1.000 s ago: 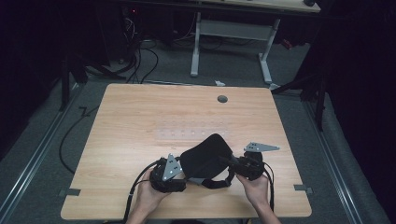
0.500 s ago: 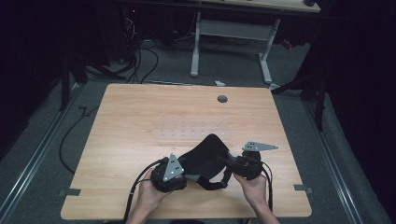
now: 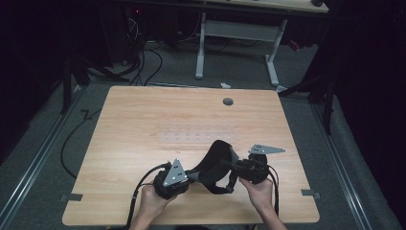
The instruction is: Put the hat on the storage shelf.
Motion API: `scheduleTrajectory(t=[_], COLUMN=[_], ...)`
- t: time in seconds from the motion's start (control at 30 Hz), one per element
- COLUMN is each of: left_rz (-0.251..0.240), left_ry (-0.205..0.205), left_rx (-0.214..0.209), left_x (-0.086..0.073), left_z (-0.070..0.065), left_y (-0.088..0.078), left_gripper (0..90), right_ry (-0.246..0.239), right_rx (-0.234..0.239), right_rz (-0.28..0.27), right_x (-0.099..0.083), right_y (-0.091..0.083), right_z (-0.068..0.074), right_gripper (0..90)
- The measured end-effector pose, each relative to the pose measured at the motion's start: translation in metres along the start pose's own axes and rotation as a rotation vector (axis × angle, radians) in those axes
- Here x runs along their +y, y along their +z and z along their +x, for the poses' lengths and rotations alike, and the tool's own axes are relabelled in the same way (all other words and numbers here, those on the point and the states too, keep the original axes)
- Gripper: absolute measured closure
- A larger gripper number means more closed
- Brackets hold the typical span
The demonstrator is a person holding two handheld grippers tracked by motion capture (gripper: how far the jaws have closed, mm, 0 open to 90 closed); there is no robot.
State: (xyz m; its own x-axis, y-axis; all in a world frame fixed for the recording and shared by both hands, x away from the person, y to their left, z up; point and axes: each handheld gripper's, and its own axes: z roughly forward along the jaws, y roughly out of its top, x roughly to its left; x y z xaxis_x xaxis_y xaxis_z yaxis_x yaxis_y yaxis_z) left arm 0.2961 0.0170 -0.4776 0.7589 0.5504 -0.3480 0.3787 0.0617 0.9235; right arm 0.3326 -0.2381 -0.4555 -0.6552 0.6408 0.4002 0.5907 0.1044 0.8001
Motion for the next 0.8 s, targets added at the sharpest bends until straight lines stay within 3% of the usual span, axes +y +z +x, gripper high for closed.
scheduleTrajectory(t=[0.17,0.37,0.5,0.63,0.8], left_rz=[0.018,0.033,0.036,0.017,-0.026], left_ry=[-0.008,-0.011,-0.021,-0.028,-0.055], left_rx=[-0.046,-0.069,-0.063,-0.043,-0.035], left_x=[0.001,0.004,0.006,0.01,0.018], left_z=[-0.001,-0.006,-0.006,-0.003,0.003], left_y=[-0.003,-0.004,-0.004,-0.006,-0.015], left_gripper=[85.2,86.5,86.6,86.6,86.6], right_ry=[0.012,0.018,0.03,0.04,0.028], right_rx=[-0.005,-0.003,0.017,0.002,-0.053], right_rz=[0.016,-0.008,-0.066,-0.11,-0.077], right_x=[0.0,-0.001,-0.002,-0.005,-0.017], right_y=[0.002,0.001,-0.008,-0.019,-0.02], right_z=[-0.004,-0.007,-0.012,-0.015,-0.021], right_gripper=[75.4,65.7,54.2,50.2,47.6])
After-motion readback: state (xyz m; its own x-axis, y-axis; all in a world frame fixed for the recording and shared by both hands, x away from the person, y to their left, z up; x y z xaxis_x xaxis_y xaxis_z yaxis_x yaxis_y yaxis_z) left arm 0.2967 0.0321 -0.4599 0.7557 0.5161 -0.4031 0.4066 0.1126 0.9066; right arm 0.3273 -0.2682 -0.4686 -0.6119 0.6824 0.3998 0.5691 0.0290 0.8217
